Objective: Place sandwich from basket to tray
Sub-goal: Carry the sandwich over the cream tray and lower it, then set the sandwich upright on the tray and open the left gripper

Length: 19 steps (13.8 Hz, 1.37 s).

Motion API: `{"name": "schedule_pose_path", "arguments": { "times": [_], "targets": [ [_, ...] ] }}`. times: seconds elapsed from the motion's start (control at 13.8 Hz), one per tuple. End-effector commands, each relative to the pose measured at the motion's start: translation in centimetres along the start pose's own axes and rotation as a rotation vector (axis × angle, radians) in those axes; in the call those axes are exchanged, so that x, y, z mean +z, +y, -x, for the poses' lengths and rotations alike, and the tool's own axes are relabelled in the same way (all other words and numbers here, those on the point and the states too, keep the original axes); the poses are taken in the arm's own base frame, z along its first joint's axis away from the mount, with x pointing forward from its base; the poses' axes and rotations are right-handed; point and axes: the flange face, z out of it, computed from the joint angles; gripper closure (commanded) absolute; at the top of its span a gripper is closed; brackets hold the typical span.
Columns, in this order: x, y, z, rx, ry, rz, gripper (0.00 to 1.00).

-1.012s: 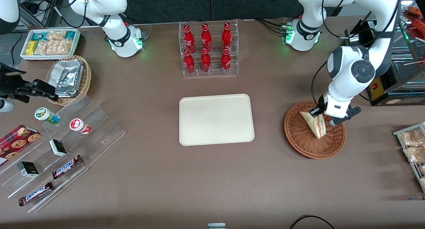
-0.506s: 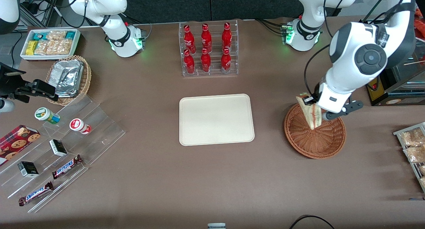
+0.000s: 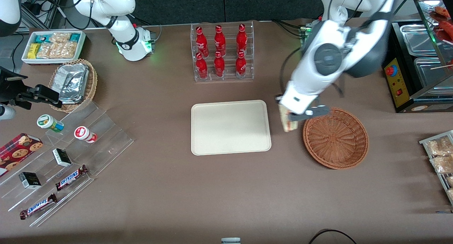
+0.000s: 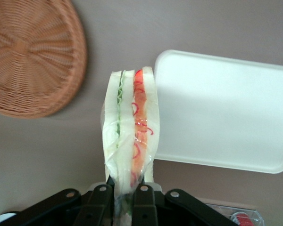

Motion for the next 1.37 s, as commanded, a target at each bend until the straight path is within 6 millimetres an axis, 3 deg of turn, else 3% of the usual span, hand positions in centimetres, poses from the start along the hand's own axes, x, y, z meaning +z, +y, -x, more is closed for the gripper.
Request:
{"name": "schedule_pose_path", "arguments": {
  "times": [0.0, 0.22, 0.43, 0.65, 0.87, 1.3],
  "targets": [
    [3.7, 6.4, 0.1, 0.023, -0.004, -0.009, 1.00],
    [8.2, 11.4, 1.6, 0.030, 0.035, 0.014, 1.00],
    [12.6, 14.3, 2.6, 0.047, 0.052, 0.020, 1.00],
    [16.0, 17.3, 4.9, 0.031, 0.093, 0.033, 1.00],
    [17.9, 18.4, 6.0, 0.036, 0.107, 0.041, 1.00],
    [19.1, 17.8, 5.8, 0.037, 0.153, 0.058, 1.00]
  ]
}}
